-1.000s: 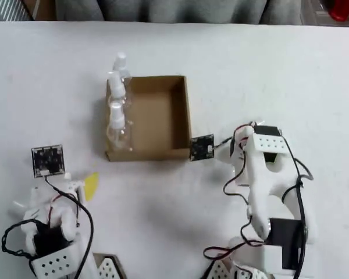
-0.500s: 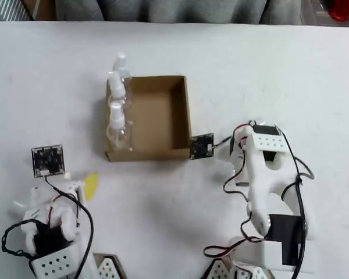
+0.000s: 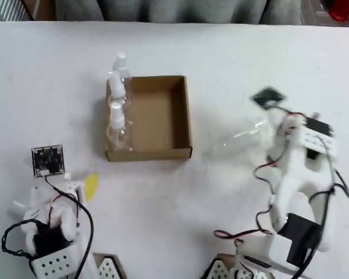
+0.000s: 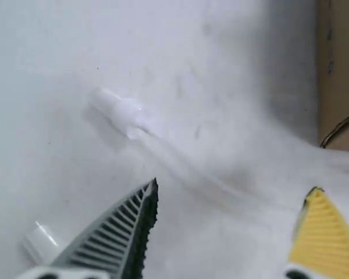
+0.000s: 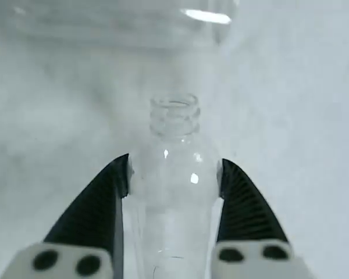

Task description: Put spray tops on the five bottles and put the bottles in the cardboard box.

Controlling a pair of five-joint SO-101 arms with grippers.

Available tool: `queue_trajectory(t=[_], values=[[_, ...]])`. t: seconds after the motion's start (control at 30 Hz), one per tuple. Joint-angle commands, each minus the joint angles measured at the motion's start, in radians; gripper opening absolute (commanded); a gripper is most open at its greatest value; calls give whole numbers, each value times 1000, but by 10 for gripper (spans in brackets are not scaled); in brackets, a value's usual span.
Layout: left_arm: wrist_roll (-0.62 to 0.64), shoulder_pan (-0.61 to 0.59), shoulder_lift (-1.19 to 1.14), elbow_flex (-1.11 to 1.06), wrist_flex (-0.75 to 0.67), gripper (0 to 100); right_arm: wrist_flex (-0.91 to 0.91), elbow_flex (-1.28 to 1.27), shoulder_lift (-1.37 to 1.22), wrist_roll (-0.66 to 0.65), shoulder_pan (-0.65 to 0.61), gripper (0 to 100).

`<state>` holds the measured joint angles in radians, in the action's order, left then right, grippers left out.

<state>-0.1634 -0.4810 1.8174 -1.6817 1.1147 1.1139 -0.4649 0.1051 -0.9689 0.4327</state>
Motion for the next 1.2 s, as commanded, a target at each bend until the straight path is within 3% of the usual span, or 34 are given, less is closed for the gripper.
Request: queue_trajectory(t=[0.0, 0.27, 0.43, 0.67, 0.97, 1.17], values=[[-11, 12, 12, 2, -31, 361, 13, 55, 15, 21, 154, 25], [-11, 13, 12, 2, -31, 361, -99, 29, -4, 18, 346, 46], [-11, 13, 12, 2, -28, 361, -209, -25, -77, -121, 361, 163], [-11, 13, 12, 2, -26, 361, -213, 2, -153, -193, 351, 296], [-11, 13, 12, 2, -26, 361, -202, 17, -119, -253, 357, 302], [-11, 13, 12, 2, -26, 361, -42, 17, -48, -404, 387, 301]])
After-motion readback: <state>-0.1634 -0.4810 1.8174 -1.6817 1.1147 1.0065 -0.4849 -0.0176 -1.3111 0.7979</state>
